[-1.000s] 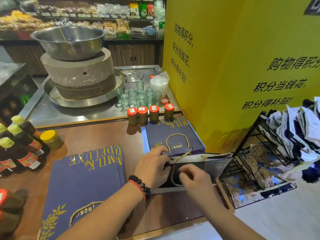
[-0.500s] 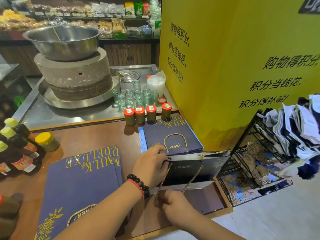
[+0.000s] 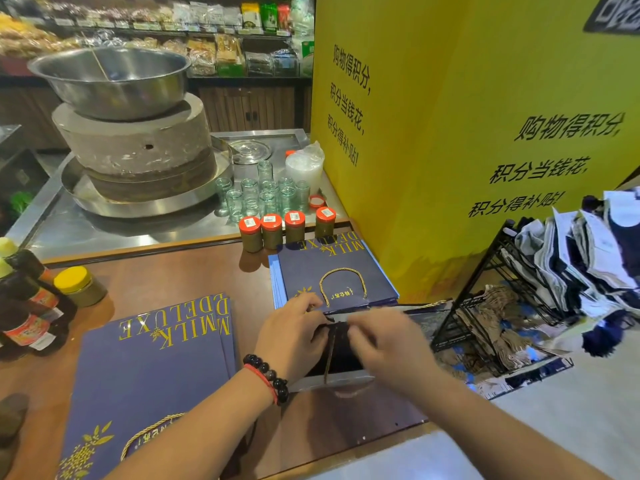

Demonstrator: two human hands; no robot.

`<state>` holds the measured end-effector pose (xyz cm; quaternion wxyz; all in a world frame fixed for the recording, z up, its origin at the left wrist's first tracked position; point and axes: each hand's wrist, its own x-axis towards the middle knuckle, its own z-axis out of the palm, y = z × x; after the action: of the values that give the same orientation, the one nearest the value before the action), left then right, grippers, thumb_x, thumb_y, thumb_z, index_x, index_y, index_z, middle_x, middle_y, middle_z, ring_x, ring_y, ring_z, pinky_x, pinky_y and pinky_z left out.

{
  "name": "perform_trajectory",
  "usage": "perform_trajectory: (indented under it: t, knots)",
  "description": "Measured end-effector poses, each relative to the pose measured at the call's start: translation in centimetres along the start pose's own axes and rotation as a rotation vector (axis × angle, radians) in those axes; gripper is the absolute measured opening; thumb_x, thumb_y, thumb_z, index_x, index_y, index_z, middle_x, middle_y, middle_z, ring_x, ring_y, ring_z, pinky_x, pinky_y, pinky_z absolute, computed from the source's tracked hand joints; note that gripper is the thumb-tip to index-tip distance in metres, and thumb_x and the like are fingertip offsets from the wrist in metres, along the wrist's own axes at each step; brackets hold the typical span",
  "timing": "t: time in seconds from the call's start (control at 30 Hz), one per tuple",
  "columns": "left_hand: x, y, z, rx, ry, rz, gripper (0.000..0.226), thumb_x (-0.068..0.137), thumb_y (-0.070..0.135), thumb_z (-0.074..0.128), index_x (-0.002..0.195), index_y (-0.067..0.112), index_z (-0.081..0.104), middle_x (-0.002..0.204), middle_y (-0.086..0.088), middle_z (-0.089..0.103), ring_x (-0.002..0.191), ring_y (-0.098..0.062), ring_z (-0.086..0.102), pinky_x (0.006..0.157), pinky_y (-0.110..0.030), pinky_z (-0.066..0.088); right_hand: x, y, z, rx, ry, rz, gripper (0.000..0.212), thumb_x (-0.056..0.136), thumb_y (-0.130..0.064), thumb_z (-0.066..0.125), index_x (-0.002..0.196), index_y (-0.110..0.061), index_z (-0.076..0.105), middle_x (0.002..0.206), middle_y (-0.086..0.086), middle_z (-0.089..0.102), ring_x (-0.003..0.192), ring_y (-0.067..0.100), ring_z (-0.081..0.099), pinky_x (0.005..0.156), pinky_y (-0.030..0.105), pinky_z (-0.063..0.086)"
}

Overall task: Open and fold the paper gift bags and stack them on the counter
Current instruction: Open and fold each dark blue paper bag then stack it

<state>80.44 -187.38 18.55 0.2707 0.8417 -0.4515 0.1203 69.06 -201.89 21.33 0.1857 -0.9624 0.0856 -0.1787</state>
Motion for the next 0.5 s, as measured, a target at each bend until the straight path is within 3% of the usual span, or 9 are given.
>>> perform_trajectory:
  t: [0.07,0.13,0.2,0.27,0.3,0.4,0.5]
  knots:
    - [-0.2,0.1,0.1,-0.003,-0.005,-0.008,0.007,0.071,0.016,0.076,0.073,0.020,0.071,0.095,0.006,0.063,0.072,-0.011,0.062,0.051,-0.022,0.044,3.1,2.0,-1.7,-0.085,0.074,0.109,0.030,0.091,-0.028,0.048,0.113,-0.021,0.067,0.091,0.002,0.073,0.086,0.025,0.065,0.072,0.035,0.049]
    - [-0.3,0.2,0.2,-0.001,-0.011,-0.031,0.007,0.073,0.017,0.075,0.072,0.021,0.069,0.095,0.008,0.062,0.070,-0.009,0.061,0.051,-0.021,0.045,5.6,4.1,-2.6,-0.314,-0.228,0.281,0.044,0.099,-0.033,0.038,0.141,-0.023,0.042,0.102,0.008,0.070,0.095,0.030,0.063,0.081,0.037,0.045]
    - [-0.4,0.3,0.3,0.012,-0.016,-0.055,0.007,0.073,0.019,0.076,0.072,0.022,0.069,0.094,0.010,0.061,0.069,-0.008,0.060,0.051,-0.019,0.042,6.8,5.4,-2.7,-0.349,-0.563,0.440,0.054,0.100,-0.038,0.036,0.150,-0.024,0.022,0.121,0.013,0.062,0.107,0.031,0.058,0.093,0.040,0.044]
    - [-0.3,0.5,0.2,0.024,-0.022,-0.066,0.007,0.073,0.020,0.076,0.071,0.023,0.069,0.094,0.010,0.062,0.067,-0.008,0.060,0.051,-0.017,0.039,7.2,6.1,-2.4,-0.165,-0.709,0.462,0.055,0.099,-0.033,0.046,0.150,-0.021,0.030,0.132,0.009,0.056,0.115,0.027,0.055,0.096,0.034,0.045]
    - [-0.4,0.6,0.2,0.030,-0.022,-0.067,0.008,0.072,0.020,0.076,0.071,0.023,0.069,0.093,0.011,0.062,0.066,-0.007,0.060,0.051,-0.016,0.037,7.3,6.3,-2.3,-0.051,-0.737,0.440,0.050,0.097,-0.027,0.052,0.145,-0.019,0.039,0.123,0.003,0.058,0.107,0.020,0.056,0.090,0.029,0.045]
    - [-0.6,0.6,0.2,0.037,-0.017,-0.072,0.008,0.071,0.020,0.077,0.071,0.023,0.069,0.093,0.011,0.061,0.066,-0.007,0.060,0.052,-0.015,0.034,7.0,6.7,-1.7,0.319,-0.610,0.444,0.028,0.096,-0.007,0.054,0.121,-0.020,0.052,0.074,-0.006,0.056,0.062,0.007,0.047,0.058,0.021,0.038]
    - [-0.8,0.4,0.2,0.050,-0.021,-0.056,0.008,0.070,0.023,0.078,0.071,0.024,0.070,0.095,0.013,0.061,0.067,-0.008,0.060,0.054,-0.016,0.036,6.6,7.5,-2.1,0.674,-0.283,0.572,0.025,0.095,0.005,0.046,0.109,-0.015,0.049,0.066,0.007,0.057,0.057,0.012,0.052,0.058,0.022,0.044]
